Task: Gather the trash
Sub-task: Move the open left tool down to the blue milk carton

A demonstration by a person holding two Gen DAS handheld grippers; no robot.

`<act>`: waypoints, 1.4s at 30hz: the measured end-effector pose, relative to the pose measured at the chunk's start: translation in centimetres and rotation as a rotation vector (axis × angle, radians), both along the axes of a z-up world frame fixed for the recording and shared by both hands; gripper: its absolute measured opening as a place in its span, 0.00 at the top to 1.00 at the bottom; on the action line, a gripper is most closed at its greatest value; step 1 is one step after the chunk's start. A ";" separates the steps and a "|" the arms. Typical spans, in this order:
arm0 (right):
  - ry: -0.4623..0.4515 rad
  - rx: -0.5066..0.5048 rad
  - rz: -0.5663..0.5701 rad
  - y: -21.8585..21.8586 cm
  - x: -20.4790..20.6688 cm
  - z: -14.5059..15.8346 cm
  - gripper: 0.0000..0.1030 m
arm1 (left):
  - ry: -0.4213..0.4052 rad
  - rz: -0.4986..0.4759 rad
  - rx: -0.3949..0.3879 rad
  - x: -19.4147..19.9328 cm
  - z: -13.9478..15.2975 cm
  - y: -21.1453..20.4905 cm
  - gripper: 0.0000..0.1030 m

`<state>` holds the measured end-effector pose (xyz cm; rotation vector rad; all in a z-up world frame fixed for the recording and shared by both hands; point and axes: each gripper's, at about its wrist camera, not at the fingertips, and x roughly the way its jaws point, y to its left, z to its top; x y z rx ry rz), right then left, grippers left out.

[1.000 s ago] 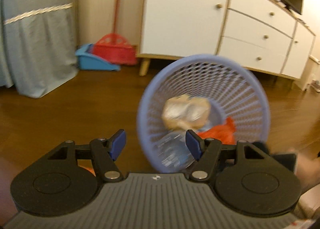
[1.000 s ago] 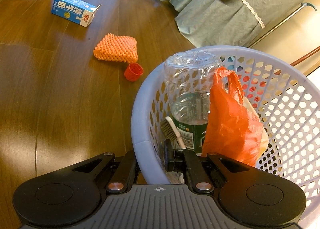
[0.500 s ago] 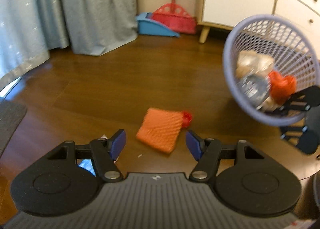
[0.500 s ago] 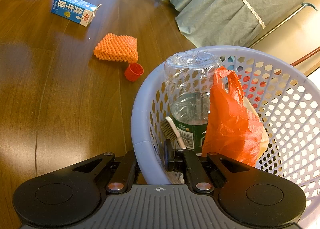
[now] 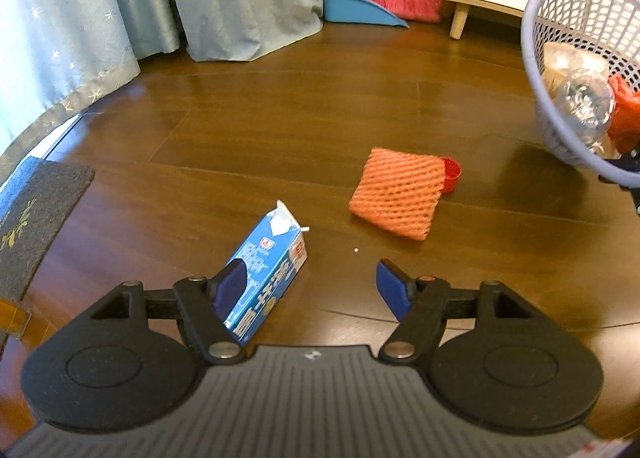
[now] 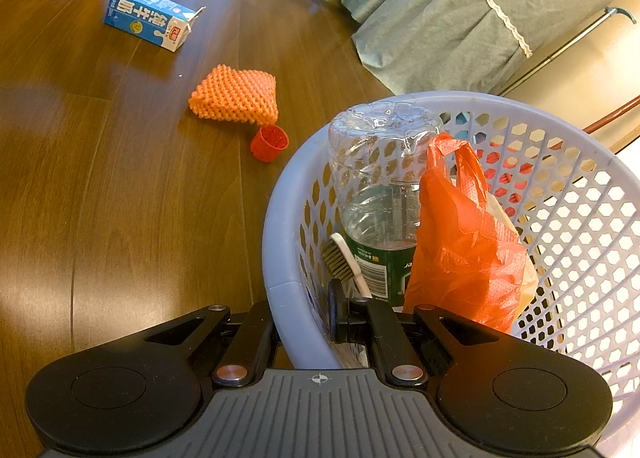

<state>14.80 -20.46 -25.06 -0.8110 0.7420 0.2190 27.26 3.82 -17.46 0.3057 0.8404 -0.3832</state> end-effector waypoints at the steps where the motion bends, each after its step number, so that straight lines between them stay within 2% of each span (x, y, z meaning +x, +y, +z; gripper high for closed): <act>1: 0.000 -0.001 0.000 0.0 0.0 0.0 0.97 | -0.001 -0.001 0.010 0.1 -0.2 0.1 0.34; 16: 0.003 -0.009 0.006 0.0 -0.2 -0.1 0.96 | 0.010 -0.017 0.159 3.0 -4.1 2.0 0.32; 24: 0.007 -0.019 0.013 0.1 -0.4 -0.2 0.96 | 0.047 -0.043 0.212 4.6 -6.0 2.4 0.32; 26: 0.007 -0.020 0.013 0.2 -0.4 -0.2 0.96 | 0.062 -0.044 0.218 4.7 -6.3 2.5 0.34; 29: 0.007 -0.020 0.014 0.2 -0.4 -0.2 0.96 | 0.084 -0.032 0.214 4.9 -6.7 2.8 0.44; 31: 0.007 -0.020 0.013 0.2 -0.4 -0.2 0.96 | 0.091 -0.022 0.210 5.0 -6.7 3.0 0.54; 34: 0.007 -0.019 0.012 0.2 -0.4 -0.2 0.96 | 0.106 -0.020 0.188 4.8 -6.4 3.3 0.58; 38: 0.007 -0.016 0.010 0.2 -0.4 -0.2 0.96 | 0.164 -0.011 0.098 4.2 -5.8 3.7 0.59; 40: 0.007 -0.016 0.011 0.2 -0.3 -0.2 0.96 | 0.229 -0.015 0.014 4.0 -5.5 4.3 0.65; 42: 0.007 -0.015 0.010 0.2 -0.3 -0.1 0.96 | 0.319 -0.028 -0.095 3.8 -5.4 5.1 0.66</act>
